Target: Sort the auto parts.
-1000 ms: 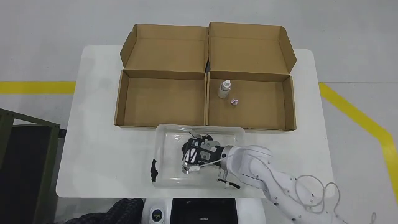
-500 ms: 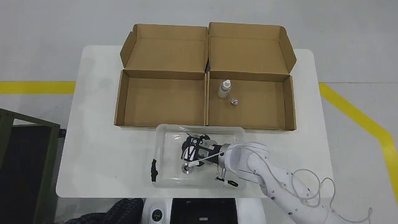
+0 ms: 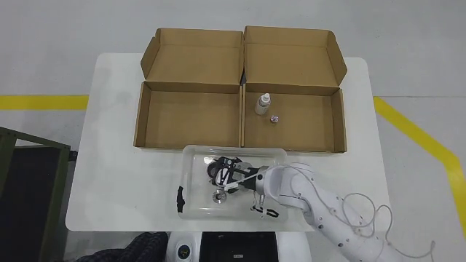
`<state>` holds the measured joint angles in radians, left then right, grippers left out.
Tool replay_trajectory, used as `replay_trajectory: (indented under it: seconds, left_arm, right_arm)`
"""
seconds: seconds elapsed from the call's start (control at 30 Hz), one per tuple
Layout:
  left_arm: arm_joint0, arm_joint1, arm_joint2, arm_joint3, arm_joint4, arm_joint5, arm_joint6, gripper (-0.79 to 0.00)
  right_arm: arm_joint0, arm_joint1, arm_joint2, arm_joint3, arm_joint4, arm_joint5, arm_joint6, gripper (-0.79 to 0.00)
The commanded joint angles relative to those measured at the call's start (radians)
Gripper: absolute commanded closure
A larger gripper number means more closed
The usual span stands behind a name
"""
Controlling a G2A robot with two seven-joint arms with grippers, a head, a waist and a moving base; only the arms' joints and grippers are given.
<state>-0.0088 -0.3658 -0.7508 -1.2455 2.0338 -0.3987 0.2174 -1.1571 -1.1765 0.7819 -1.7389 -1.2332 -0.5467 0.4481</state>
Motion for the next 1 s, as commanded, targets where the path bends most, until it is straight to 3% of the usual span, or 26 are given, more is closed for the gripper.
replay_trajectory:
  seconds: [0.0,0.43,0.97]
  left_arm:
    - [0.000,0.000,0.000,0.000,0.000,0.000,0.000,-0.785]
    - [0.000,0.000,0.000,0.000,0.000,0.000,0.000,-0.785]
    - [0.000,0.000,0.000,0.000,0.000,0.000,0.000,-0.785]
  right_arm:
    - [-0.004,0.001,0.010,-0.008,0.022,-0.011,-0.006,0.000]
    - [-0.097,0.035,0.150,-0.116,0.283,-0.099,0.015,0.000]
    - [-0.206,0.072,0.342,-0.178,0.636,-0.087,0.025,0.000]
